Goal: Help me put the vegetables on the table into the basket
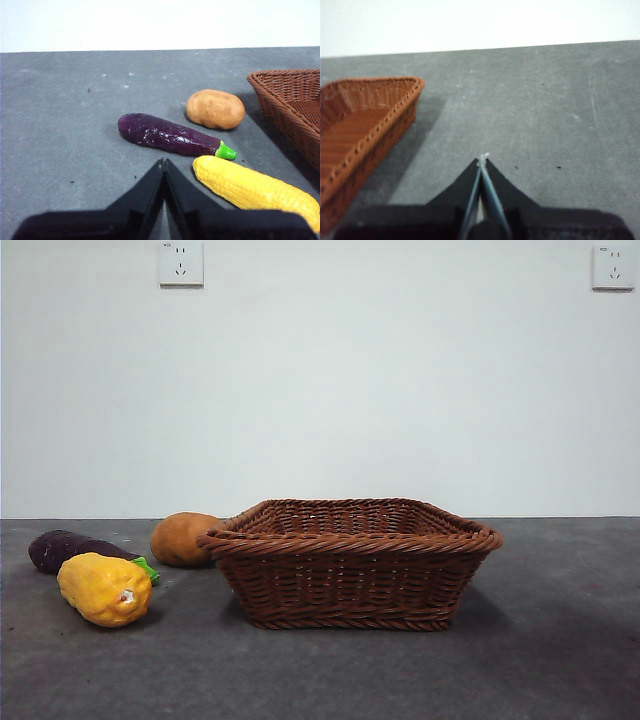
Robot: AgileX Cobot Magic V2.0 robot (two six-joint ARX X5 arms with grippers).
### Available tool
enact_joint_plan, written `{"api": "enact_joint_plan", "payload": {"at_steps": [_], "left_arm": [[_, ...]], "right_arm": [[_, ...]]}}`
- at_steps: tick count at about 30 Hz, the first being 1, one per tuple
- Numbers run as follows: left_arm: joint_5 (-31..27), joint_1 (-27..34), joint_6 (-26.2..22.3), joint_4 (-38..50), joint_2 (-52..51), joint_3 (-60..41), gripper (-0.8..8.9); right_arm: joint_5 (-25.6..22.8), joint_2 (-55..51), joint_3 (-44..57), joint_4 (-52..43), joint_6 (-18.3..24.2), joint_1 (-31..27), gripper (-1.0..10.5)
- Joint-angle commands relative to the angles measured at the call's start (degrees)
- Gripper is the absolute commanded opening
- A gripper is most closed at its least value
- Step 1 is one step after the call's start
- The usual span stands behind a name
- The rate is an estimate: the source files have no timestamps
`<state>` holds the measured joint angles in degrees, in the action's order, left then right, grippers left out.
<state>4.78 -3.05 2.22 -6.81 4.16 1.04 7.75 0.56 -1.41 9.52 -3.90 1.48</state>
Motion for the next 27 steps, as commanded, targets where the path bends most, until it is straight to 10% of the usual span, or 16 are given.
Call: {"api": "enact_joint_plan", "payload": {"at_steps": [1, 11, 27], "left_arm": [[0.2, 0.11, 1.57, 0.44, 0.09, -0.09, -0.04], [4.63, 0.13, 8.31, -2.67, 2.29, 7.5, -0.07], [12.94, 0.07, 7.45, -22.29, 22.03, 36.81, -0.06]], "right_arm": [[0.22, -0.07, 0.59, -1.97, -4.79, 0.04, 0.0], [0.61, 0.44, -4.48, -2.03, -14.1, 0.04, -0.1], [7.28, 21.44, -37.7, 22.56, -8.79, 0.07, -0.1]]}}
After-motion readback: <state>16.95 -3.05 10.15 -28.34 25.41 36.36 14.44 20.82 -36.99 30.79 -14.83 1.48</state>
